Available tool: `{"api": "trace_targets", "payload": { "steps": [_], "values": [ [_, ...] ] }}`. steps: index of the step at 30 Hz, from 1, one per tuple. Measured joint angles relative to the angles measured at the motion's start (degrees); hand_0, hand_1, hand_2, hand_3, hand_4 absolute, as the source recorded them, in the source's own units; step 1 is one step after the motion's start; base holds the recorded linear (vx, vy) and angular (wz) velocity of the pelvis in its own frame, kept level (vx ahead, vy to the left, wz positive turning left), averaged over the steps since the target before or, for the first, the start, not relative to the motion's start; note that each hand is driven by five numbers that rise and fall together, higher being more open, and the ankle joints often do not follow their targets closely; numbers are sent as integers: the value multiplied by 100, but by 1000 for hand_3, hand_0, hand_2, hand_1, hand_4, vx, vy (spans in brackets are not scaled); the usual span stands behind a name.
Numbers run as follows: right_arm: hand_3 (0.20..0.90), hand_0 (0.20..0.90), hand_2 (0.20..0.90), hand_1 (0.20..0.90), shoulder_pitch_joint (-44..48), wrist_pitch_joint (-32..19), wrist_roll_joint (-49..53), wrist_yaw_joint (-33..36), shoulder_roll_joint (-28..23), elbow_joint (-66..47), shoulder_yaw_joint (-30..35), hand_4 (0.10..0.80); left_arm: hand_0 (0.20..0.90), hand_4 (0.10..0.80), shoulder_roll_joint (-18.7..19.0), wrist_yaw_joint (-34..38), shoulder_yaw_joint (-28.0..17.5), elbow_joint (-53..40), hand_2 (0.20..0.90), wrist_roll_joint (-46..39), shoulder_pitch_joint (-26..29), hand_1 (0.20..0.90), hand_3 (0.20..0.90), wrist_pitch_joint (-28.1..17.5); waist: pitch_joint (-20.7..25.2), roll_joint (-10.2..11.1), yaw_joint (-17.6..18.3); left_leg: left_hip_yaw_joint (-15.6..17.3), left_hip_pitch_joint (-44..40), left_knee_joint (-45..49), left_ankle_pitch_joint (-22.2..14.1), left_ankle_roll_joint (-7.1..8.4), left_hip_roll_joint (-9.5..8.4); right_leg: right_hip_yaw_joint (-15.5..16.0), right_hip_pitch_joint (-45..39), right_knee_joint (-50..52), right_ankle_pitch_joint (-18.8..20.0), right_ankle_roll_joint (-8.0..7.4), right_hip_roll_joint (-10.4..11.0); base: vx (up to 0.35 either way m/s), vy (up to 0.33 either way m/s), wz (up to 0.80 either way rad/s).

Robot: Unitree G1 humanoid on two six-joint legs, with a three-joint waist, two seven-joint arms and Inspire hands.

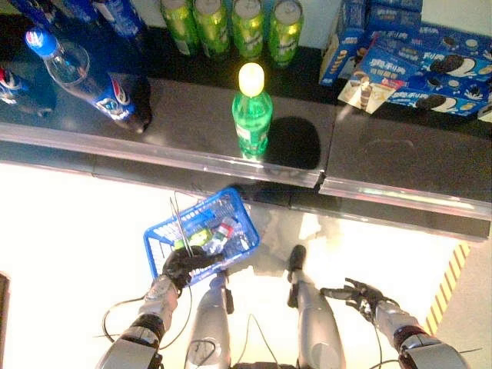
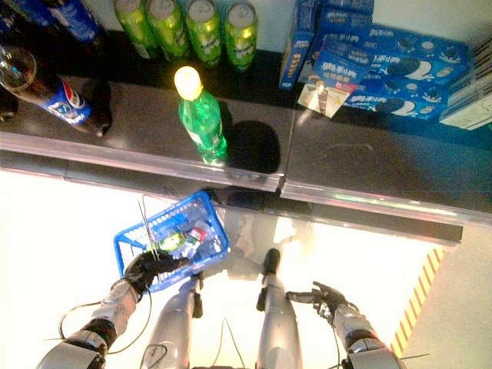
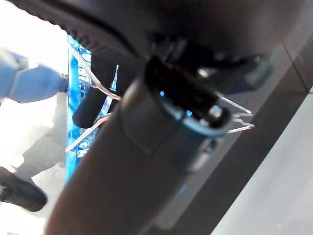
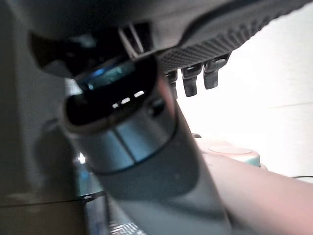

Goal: Pick up the drink and place into the basket.

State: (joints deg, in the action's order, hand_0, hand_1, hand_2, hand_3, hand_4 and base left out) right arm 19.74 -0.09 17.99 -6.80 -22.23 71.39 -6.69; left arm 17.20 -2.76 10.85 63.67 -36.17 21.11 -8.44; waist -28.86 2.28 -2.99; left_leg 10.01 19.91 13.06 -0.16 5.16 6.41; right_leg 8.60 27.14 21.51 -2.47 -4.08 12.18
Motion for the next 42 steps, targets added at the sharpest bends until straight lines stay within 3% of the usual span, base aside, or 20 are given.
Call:
{"api": "trace_targets", "payload": {
  "steps": [5,13,18,26,37,42],
  "values": [
    [900,900,900,900,-36,-693,33,116,0,-283,-16,800,300,100,-3,-31,-5,-30,300,-142,-161,300,200,-139,-37,-99,-20,-129,442,1045,-497,21,44,-115,431,987,-503,73,85,-4,1,3],
    [900,900,900,900,-460,-1083,46,498,-3,-2443,-293,800,300,100,-48,-49,-20,-272,300,-144,-248,300,200,-168,-70,-158,8,-211,664,1427,-604,51,115,-113,599,1296,-573,138,56,-1,-1,1],
    [900,900,900,900,-740,-1242,-852,920,-137,-4040,-664,800,300,100,-49,-29,-96,-392,300,-145,-367,300,200,-188,-68,-154,8,-269,691,1453,-602,53,116,-97,592,1318,-578,148,60,-9,-8,4],
    [900,900,900,900,-656,-1247,-1674,978,-768,-5875,-1287,800,300,100,-52,-35,-68,-381,300,-147,-364,300,200,-251,-67,-153,-6,-318,717,1400,-591,65,113,-16,587,1314,-576,149,73,-46,-17,3],
    [900,900,900,900,-165,-808,-1858,669,-1439,-6786,-1896,800,300,100,-53,-44,-68,-198,300,-147,-316,300,200,-371,-73,-146,-42,-419,665,1271,-482,148,137,80,498,1237,-594,178,53,-10,-15,4],
    [900,900,900,900,-44,-776,-1853,558,-1489,-7166,-1895,800,300,100,-53,-38,-47,-128,300,-145,-306,300,200,-368,-98,-112,-119,-437,506,1176,-446,176,140,122,362,1221,-616,197,45,45,-12,2]
  ]
}}
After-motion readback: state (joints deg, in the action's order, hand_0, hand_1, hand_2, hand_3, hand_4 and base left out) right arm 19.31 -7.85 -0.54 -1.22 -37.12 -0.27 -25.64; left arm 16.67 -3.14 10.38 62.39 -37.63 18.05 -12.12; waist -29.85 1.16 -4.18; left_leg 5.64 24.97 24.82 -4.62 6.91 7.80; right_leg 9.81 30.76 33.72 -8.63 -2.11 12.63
